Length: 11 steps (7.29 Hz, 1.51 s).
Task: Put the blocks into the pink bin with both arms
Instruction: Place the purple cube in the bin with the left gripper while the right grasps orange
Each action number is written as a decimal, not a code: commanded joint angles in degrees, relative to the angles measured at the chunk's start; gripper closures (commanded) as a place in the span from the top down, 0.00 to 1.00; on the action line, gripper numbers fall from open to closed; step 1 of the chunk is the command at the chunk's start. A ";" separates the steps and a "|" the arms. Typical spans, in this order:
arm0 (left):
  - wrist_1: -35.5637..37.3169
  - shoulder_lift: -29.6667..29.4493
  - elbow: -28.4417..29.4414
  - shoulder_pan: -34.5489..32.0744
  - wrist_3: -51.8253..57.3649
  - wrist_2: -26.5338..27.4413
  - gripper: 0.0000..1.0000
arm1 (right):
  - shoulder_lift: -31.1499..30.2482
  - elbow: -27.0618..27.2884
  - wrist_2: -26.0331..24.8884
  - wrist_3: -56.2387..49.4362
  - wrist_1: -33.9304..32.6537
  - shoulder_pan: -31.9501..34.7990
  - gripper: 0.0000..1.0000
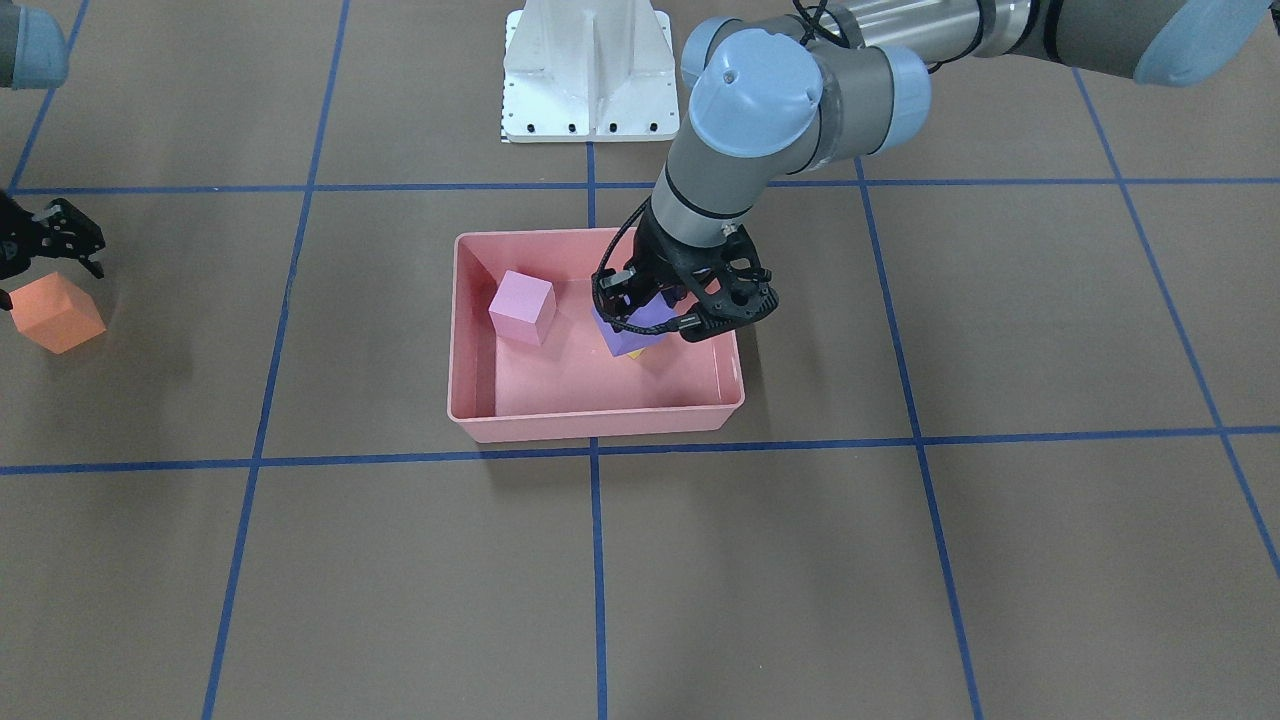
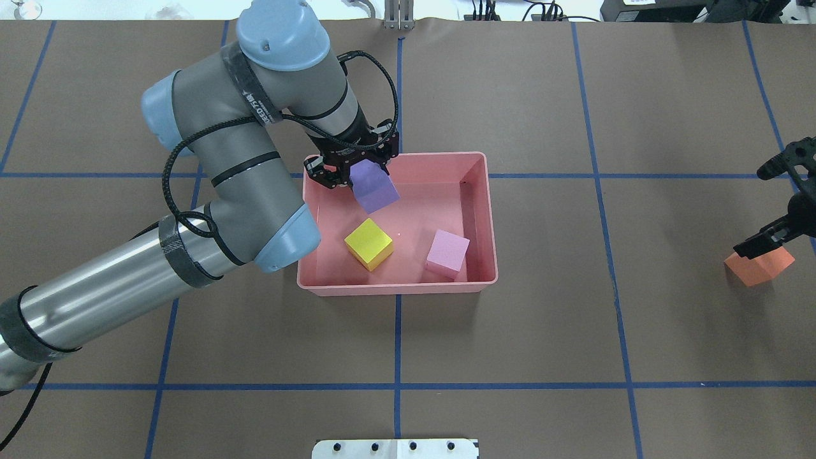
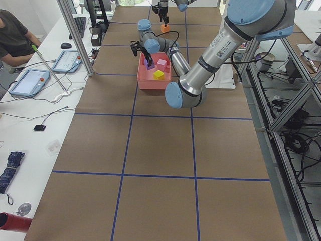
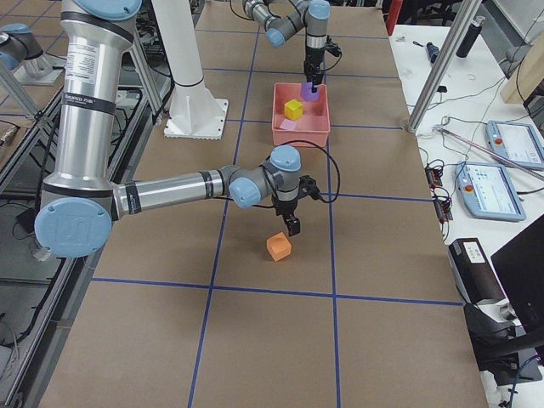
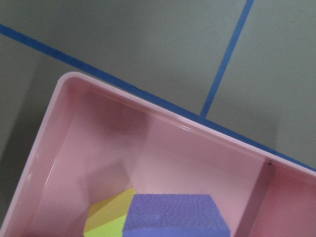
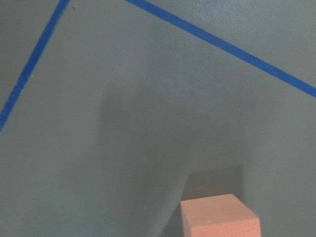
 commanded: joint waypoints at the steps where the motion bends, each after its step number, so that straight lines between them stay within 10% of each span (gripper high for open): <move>1: -0.15 -0.36 1.55 1.13 0.16 2.85 0.00 | -0.09 -1.51 -0.37 -3.33 1.41 0.33 1.00; 3: -0.06 -0.36 2.08 1.57 0.42 3.57 0.00 | -0.53 -3.09 -1.07 -7.29 1.50 0.33 1.00; 4: -0.06 -0.45 2.08 1.57 1.12 4.62 0.17 | -1.83 -3.27 -0.99 -9.05 1.76 0.33 1.00; 5: -0.06 -0.36 2.08 1.57 1.82 5.41 0.89 | -1.93 -3.53 -0.99 -8.98 1.76 0.25 1.00; 6: 0.02 -0.71 2.08 1.66 2.70 6.46 1.00 | -1.85 -5.19 -0.99 -9.07 2.72 0.16 1.00; 11: 0.11 -0.89 1.65 1.57 2.62 6.47 1.00 | -0.62 -10.92 1.83 -7.84 8.27 -0.02 0.95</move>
